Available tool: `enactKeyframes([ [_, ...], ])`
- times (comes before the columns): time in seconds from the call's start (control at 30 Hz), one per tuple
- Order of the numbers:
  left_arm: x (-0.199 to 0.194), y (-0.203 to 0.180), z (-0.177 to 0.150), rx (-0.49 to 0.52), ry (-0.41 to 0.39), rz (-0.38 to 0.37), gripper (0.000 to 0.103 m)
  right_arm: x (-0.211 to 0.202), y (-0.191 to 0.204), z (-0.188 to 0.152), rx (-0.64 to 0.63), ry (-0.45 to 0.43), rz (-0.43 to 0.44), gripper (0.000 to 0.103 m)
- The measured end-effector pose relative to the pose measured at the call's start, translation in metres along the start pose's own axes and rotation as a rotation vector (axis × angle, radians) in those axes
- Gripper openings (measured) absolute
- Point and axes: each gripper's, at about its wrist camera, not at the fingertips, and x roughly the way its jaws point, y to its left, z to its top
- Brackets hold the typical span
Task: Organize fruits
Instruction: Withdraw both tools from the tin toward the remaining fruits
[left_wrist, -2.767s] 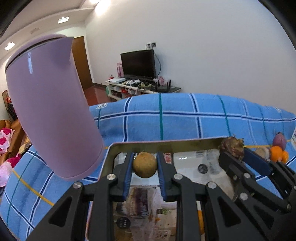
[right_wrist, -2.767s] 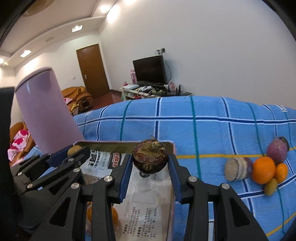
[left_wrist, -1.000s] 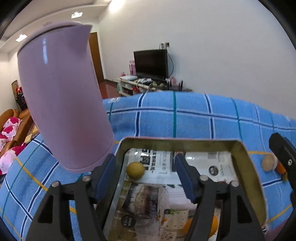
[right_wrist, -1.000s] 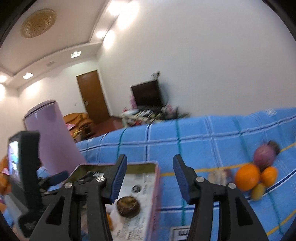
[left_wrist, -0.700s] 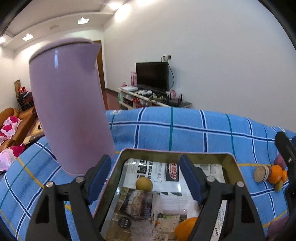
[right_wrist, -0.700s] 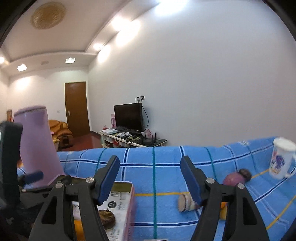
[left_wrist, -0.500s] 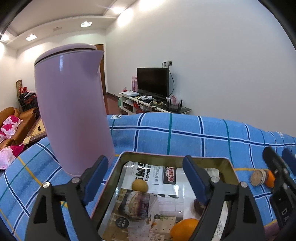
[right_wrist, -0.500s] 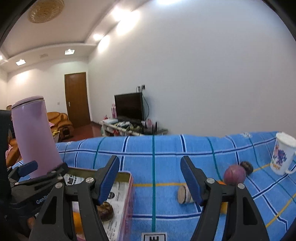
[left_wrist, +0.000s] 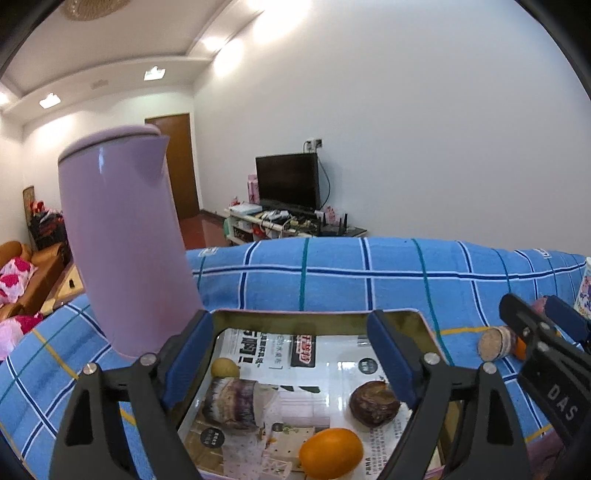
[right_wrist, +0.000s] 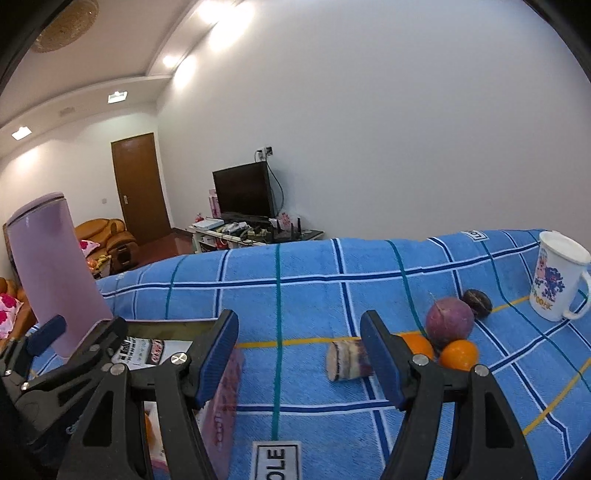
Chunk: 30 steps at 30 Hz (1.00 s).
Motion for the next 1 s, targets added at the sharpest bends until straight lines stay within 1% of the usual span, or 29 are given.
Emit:
enactKeyframes([
  [0.27,-0.001,0.000,0.000,-0.021,0.002,0.003,0.092,-0.004,-0.017,0.000,0.000,0.026,-0.027,0.070],
  [0.43,-0.005,-0.003,-0.002,-0.022,-0.005,-0.003,0.100,-0.008,-0.032,-0.001,0.000,0.038,-0.038,0.070],
  [0.8,-0.016,-0.016,-0.006,-0.004,0.000,-0.001,0.102,-0.023,-0.072,-0.002,-0.029,0.035,-0.100,0.070],
  [0.9,-0.020,-0.022,-0.008,-0.004,0.013,-0.005,0.102,-0.027,-0.089,0.000,-0.044,0.029,-0.136,0.070],
  [1.0,-0.025,-0.031,-0.011,0.018,0.022,-0.009,0.102,-0.031,-0.116,0.000,-0.018,0.033,-0.177,0.070],
])
